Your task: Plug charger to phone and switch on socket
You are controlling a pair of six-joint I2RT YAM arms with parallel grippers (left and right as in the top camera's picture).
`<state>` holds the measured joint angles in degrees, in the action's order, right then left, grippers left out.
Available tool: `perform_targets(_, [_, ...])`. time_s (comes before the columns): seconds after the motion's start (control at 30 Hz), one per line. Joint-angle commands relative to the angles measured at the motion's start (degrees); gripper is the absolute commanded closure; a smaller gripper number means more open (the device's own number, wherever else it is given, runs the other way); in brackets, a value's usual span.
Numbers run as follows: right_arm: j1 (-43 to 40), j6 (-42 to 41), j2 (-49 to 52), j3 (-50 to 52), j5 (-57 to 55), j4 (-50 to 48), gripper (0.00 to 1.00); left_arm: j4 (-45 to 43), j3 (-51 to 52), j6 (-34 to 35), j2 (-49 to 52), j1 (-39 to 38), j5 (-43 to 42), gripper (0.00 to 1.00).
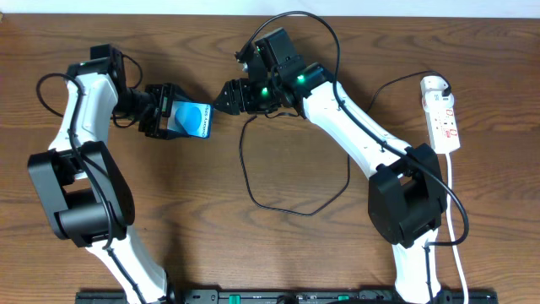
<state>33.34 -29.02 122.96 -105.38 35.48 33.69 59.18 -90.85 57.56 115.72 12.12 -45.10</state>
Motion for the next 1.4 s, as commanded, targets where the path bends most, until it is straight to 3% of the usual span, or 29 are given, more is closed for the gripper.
perform_targets(0.0, [0.2, 1.4, -0.9, -1.2, 2.7, -0.3, 0.32, 0.3, -0.6, 5.0, -1.5, -0.2, -1.8, 0.36])
perform_targets(0.2, [1.6, -1.2, -0.9, -1.2, 1.5, 0.9, 0.32, 0.0, -0.6, 7.7, -1.5, -1.6, -1.8, 0.36])
perform_targets(0.4, [5.4, -4.5, -0.9, -1.2, -6.4, 3.0, 0.40, 0.1, -0.6, 9.2, -1.5, -4.8, -1.9, 0.36])
perform_targets(0.53, [6.6, -6.4, -0.9, -1.2, -10.5, 3.4, 0.53, 0.1, -0.6, 9.2, -1.5, -6.6, -2.3, 0.36])
perform_targets(0.87, [7.0, -7.0, -0.7, -0.4, -13.2, 3.6, 0.70, 0.2, -0.6, 10.1, -1.5, -8.7, -2.5, 0.36])
perform_targets(1.07, [6.9, -7.2, -0.3, 0.0, -13.5, 3.6, 0.99, 0.1, -0.6, 10.1, -1.5, -8.7, -2.5, 0.36])
perform_targets(1.37, [5.2, -9.0, -0.5, -0.2, -12.9, 2.4, 0.99, 0.1, -0.6, 10.0, -1.5, -8.7, -2.4, 0.36])
